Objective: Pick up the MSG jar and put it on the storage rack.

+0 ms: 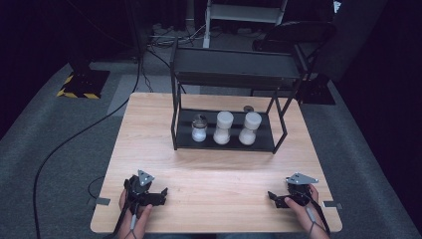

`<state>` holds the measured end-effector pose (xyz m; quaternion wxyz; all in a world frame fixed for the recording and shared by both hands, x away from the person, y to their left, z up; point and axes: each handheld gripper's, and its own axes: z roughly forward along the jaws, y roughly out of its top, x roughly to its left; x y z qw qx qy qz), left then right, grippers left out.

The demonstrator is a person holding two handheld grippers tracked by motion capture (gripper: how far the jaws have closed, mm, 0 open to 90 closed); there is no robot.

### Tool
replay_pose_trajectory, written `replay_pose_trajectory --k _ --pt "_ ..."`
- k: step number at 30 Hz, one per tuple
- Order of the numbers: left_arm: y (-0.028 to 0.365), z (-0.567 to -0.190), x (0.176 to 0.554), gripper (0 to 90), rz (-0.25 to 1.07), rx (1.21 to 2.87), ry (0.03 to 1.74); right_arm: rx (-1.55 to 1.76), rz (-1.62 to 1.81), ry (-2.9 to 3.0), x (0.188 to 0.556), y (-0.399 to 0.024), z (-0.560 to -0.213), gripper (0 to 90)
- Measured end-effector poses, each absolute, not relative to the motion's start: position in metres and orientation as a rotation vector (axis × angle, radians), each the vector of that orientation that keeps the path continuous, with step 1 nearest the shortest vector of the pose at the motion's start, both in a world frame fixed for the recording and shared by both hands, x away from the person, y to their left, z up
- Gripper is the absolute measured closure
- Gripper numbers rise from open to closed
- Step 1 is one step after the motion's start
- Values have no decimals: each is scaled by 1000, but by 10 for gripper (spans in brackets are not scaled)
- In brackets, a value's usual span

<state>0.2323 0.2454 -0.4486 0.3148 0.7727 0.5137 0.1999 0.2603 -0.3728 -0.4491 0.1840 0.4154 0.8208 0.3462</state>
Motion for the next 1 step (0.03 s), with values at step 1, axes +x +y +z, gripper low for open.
replay_pose_trajectory --k 1 --pt "245 -449 232 3 527 2036 1354 1171 976 2316 261 -373 -449 5"
